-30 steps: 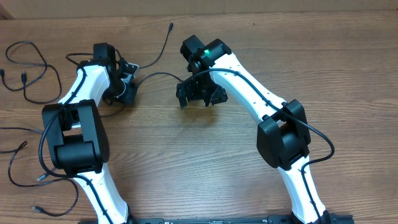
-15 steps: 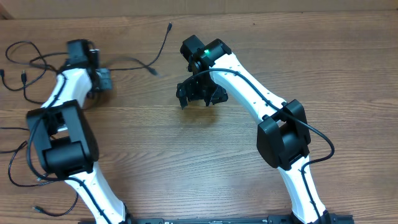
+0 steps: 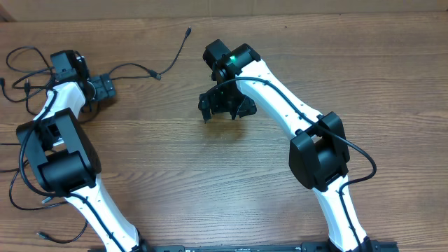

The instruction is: Untangle cables

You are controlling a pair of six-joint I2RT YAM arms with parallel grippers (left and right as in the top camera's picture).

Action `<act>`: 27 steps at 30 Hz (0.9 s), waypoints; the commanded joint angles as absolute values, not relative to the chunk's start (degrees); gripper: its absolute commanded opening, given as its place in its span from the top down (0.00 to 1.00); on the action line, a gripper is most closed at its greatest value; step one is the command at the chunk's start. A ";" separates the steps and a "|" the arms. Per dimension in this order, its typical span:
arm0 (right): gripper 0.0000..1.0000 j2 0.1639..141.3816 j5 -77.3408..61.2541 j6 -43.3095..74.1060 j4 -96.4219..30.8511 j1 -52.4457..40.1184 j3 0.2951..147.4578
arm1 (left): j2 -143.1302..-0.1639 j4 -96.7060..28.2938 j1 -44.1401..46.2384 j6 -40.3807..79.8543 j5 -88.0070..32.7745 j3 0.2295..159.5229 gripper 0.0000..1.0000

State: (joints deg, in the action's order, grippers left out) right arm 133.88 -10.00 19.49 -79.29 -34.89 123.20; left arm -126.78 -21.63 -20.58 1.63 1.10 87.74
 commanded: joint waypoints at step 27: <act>0.00 120.31 -8.14 17.87 -70.15 -35.66 122.91 | -121.43 -39.68 -7.60 -3.33 8.93 120.73 0.00</act>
State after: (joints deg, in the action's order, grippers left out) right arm 130.13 -9.85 19.22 -71.55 -35.09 122.52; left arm -126.82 -37.47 -6.72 -1.85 4.91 114.54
